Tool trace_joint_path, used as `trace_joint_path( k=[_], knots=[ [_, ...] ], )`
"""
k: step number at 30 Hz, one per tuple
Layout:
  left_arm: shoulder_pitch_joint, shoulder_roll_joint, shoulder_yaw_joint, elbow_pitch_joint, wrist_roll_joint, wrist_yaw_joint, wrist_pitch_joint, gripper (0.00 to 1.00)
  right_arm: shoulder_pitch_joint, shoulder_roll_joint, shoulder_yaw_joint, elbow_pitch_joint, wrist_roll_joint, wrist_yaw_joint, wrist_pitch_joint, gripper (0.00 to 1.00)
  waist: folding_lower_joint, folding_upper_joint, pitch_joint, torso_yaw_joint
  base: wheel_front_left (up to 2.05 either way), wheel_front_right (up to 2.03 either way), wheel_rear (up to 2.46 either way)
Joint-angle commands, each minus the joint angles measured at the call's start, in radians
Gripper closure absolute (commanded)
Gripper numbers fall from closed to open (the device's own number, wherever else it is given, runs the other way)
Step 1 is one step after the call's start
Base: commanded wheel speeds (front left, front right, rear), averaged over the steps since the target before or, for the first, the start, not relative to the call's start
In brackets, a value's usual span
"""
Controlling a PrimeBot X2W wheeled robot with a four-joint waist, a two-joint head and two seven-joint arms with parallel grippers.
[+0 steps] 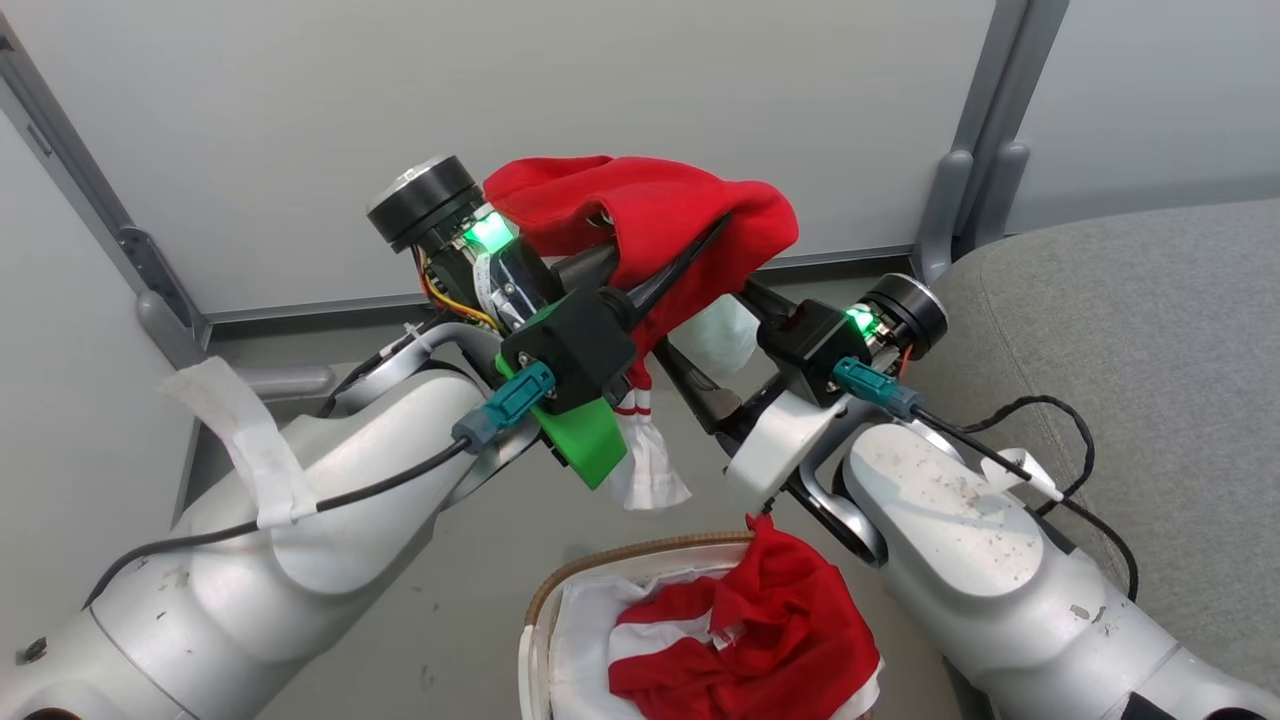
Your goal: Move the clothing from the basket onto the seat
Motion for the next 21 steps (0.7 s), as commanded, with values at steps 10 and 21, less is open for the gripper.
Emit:
trace_joint_path(
  k=[10, 21],
  knots=[
    [0.01, 0.024, 0.022, -0.007, -0.048, 0.009, -0.005, 1.0, -0.012, 0.03, -0.05, 0.008, -0.044, -0.001, -0.002, 1.0, 0.0, 0.0106, 0.012, 0.006, 0.0, 0.0, 0.0],
    [0.075, 0.066, 0.074, 0.036, -0.127, 0.035, -0.007, 0.05, 0.03, 0.027, -0.148, -0.001, -0.079, -0.001, -0.002, 1.0, 0.0, 0.0106, 0.027, -0.005, 0.0, 0.0, 0.0]
  ],
)
